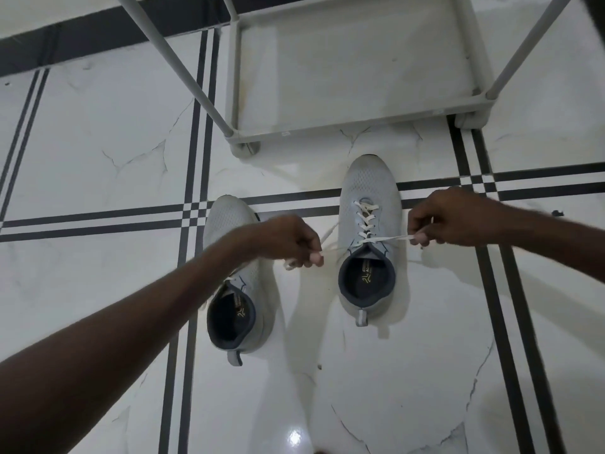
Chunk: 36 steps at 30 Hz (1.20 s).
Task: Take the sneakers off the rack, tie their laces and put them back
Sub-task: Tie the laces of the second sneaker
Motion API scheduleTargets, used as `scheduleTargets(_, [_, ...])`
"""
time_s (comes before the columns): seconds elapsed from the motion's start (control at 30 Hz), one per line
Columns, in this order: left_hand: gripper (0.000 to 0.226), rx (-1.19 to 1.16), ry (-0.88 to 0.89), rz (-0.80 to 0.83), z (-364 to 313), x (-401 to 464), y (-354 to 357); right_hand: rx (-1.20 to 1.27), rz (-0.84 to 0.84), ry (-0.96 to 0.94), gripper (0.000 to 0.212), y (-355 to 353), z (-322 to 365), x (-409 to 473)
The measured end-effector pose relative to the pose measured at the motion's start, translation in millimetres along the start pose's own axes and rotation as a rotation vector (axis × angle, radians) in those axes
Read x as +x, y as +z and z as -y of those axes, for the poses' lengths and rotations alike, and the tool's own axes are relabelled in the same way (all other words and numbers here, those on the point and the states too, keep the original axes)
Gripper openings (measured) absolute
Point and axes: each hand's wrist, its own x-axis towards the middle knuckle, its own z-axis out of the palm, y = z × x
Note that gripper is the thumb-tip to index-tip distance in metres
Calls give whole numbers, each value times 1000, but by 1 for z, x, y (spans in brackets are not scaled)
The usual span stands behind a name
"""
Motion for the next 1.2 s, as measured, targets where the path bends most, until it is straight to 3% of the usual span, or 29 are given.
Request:
scheduleTargets(0.13, [9, -222, 106, -67, -15, -17, -30, 146, 53, -26, 10, -23, 8, -10])
scheduleTargets(0.27, [17, -379, 232, -123, -30, -6, -26, 573, 92, -52, 8, -18, 13, -11])
scheduleTargets(0.4, [12, -611, 253, -173, -37, 22, -6, 985, 2, -66, 22, 12, 18, -1])
scheduleTargets(0.47, [16, -690, 210, -223, -38, 34, 2, 1059, -80, -48, 25, 21, 20, 5])
scheduleTargets(0.6, [20, -795, 135, -334, -43, 49, 15, 870, -371, -42, 10, 28, 35, 12])
scheduleTargets(0.7, [14, -809, 105, -324, -41, 59, 19, 740, -509, -77, 7, 36, 48, 15])
scheduleTargets(0.83, [24, -853, 99, -193, -33, 63, 18, 581, -452, -67, 20, 43, 45, 17])
scheduleTargets(1.03, [10, -904, 47, -173, -27, 65, 24, 337, -439, -89, 30, 45, 44, 21])
scheduleTargets(1.2, [12, -1011, 23, -110, -25, 64, 25, 324, -426, -110, 30, 41, 41, 28])
